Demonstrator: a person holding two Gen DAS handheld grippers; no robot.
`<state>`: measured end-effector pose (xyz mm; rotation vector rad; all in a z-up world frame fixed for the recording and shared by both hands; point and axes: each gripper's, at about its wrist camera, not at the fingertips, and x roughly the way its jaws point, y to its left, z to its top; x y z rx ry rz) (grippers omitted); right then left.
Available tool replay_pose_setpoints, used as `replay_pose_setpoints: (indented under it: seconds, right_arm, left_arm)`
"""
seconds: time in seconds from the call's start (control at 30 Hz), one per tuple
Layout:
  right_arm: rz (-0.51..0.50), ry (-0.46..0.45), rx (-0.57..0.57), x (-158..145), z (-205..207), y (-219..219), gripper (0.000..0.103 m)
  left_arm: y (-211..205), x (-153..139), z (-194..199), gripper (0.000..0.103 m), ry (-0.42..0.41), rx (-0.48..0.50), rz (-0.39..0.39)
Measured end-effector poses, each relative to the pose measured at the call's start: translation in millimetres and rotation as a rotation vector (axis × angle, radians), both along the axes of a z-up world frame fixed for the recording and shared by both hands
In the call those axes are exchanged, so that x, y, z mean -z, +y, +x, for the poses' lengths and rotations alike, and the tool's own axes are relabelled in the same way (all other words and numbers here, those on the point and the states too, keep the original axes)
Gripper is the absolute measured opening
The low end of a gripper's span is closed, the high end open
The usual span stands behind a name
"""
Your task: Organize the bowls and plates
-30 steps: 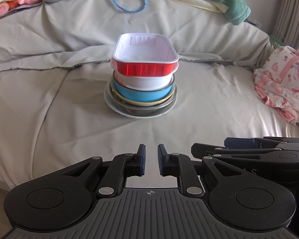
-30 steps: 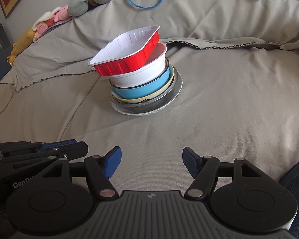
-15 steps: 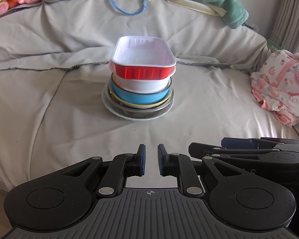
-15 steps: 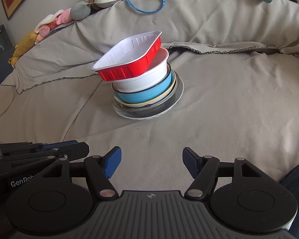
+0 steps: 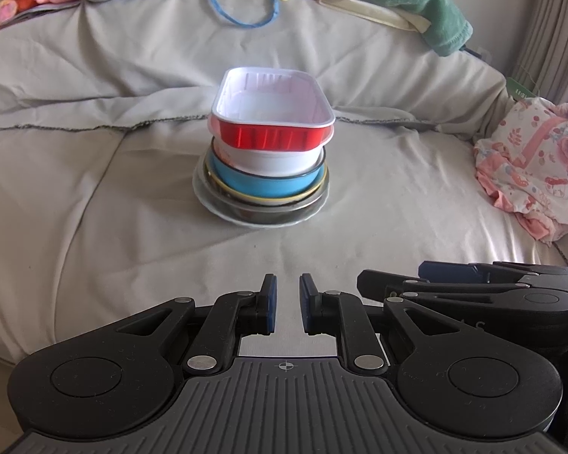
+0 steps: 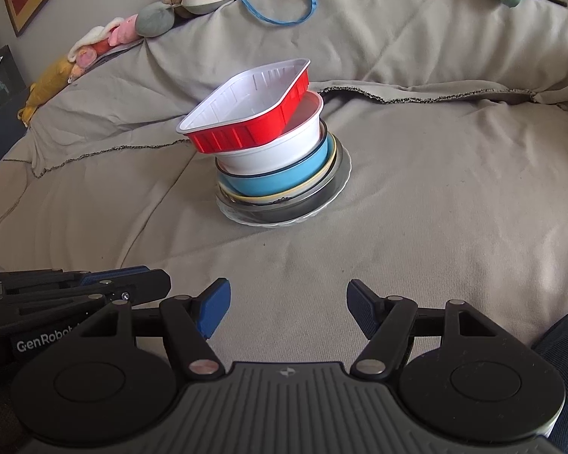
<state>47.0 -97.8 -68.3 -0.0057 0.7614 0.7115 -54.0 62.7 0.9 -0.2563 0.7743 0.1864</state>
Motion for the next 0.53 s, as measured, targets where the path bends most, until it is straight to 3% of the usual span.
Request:
replay_pose_setpoints:
  seconds: [0.53]
  right_arm:
    - [0.022,0.013,-0.034,0.9,16.5,-1.7,0.069]
  left_arm:
    - [0.1,6.4,20.3,0.017,0.019,-0.054,0.067]
